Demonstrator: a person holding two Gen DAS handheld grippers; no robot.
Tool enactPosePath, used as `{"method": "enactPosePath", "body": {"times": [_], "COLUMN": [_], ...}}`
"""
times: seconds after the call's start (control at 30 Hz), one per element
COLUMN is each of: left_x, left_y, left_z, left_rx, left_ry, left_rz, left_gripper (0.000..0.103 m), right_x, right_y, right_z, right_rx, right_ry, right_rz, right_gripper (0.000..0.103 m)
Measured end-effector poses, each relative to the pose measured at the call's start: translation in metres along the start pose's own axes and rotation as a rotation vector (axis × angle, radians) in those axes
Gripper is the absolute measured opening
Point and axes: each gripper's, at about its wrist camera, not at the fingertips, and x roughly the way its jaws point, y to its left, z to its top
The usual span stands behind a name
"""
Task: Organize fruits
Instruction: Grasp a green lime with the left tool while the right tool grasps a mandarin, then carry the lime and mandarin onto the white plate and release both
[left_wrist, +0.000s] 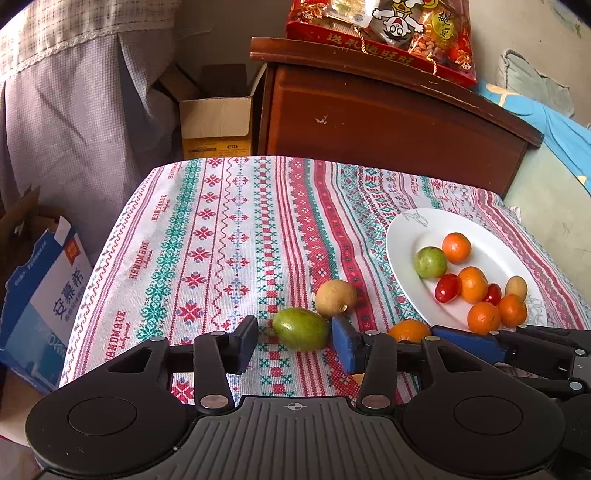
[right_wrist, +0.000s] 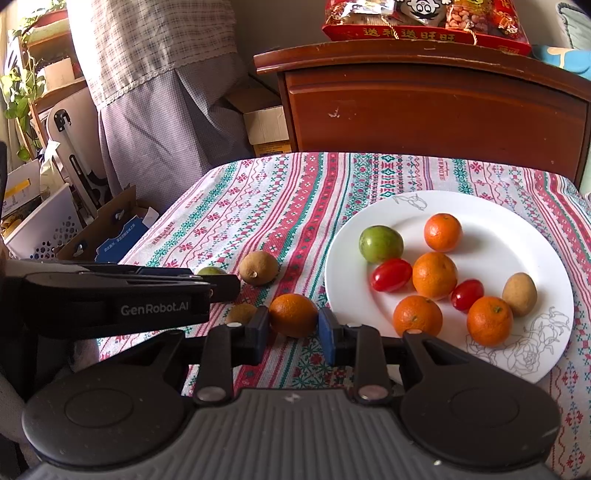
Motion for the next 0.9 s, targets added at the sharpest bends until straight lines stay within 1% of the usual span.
{"method": "enactPosePath", "body": {"times": [0.17,0.2,0.43,0.63,0.77,0.9], "left_x": [0.005,0.005,-0.002,-0.018,-0.027,-0.035], "left_y": [0.001,0.0,-0.001,-0.002,-0.006,-0.016], "left_z": [-0.002,-0.002,0.0,0.011,0.026,0.048], "left_rx": [-0.008,-0.002,-0.007,-0.046,-0.067,-0.066], "left_ry": [-0.005,-0.007,-0.018,-0.038,-0.049,-0.073], "left_rz": [0.003,-0.001,0.009,0.01,-0.019,-0.063], "left_gripper": [0.037,0.032,0.032,0.032,0.032,0.032], "right_x": [0.0,0.0,-0.004,-0.02,-0.038,-0.06], "right_y": [0.0,0.0,-0.001,-0.004,-0.013,-0.036], "right_z": [0.001,0.001,0.003,0.014,0.028,0.047], "right_rx": [0.002,0.002,0.014,0.021,-0.005,0.03], "right_ry": [0.001,0.001,-0.014,-0.054,-0.089,-0.134], "right_rz": [0.001,0.001,-0.006,-0.009,-0.027,-0.048], "right_gripper": [0.029,0.029,0.029,0.029,0.029,0.029]}}
